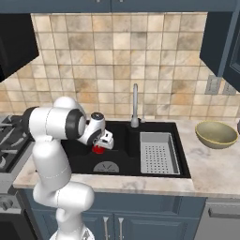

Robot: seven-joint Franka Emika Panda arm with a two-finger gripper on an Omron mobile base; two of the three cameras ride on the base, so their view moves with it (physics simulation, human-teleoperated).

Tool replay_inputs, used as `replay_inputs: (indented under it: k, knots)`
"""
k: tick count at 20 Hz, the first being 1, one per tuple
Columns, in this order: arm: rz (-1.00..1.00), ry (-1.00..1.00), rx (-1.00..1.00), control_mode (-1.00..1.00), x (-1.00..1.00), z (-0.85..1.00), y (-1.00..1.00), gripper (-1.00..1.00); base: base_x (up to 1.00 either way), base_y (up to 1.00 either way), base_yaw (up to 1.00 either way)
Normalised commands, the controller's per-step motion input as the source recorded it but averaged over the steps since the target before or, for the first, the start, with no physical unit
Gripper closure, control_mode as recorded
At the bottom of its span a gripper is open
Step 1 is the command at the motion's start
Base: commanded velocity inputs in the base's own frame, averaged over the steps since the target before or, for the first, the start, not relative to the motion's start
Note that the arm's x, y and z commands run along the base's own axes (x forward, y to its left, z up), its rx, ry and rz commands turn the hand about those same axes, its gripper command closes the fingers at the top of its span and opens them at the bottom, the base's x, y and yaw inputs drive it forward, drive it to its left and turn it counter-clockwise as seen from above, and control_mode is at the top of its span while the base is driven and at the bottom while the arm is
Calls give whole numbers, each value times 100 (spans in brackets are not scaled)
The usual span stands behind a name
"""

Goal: Pick the mug and place it in the sink. Pick the bowl and place it in the open cabinet and then close the cabinet.

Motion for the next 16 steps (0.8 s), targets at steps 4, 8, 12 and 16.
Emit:
replay_inputs:
  k: [4,8,12,16]
  knots:
    - [0,-3,0,-100,10,-19,0,100,0,0,0]
    - [0,0,0,-100,6,-7,0,100,0,0,0]
    - [0,0,0,-100,10,-2,0,100,0,0,0]
    - [0,0,0,-100,14,-1,0,100,0,0,0]
